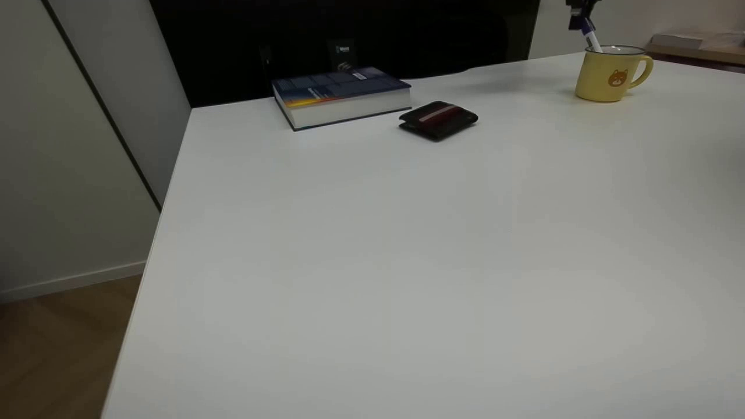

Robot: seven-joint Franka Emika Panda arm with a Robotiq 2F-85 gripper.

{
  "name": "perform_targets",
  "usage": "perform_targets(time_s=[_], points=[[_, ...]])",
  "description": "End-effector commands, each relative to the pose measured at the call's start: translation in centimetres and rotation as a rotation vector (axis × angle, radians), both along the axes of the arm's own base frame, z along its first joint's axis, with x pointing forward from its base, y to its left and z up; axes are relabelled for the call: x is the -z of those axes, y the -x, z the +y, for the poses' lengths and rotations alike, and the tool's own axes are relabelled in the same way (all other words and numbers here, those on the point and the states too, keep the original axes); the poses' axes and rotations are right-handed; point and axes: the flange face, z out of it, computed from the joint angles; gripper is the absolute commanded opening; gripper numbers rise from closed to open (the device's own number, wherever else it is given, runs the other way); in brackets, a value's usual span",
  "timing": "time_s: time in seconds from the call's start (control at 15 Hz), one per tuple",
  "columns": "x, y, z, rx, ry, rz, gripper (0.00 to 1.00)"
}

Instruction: Take the marker out of the mug and put it on the table

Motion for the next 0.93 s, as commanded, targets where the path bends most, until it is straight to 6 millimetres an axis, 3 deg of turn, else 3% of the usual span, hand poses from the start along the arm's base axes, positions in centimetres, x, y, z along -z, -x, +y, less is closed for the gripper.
perform_targets(time_s=[0.0, 0.53, 0.73, 0.87], points=[[-3.3, -1.0, 1.2, 0.018, 0.048, -0.038, 0.05], [-8.8, -2.3, 3.5, 0.011, 0.052, -0.080, 0.05], [-9.2, -2.3, 4.5, 0.000, 0.042, -0.063, 0.05], [-8.3, -2.1, 5.2, -0.012, 0.028, -0.031, 0.05]])
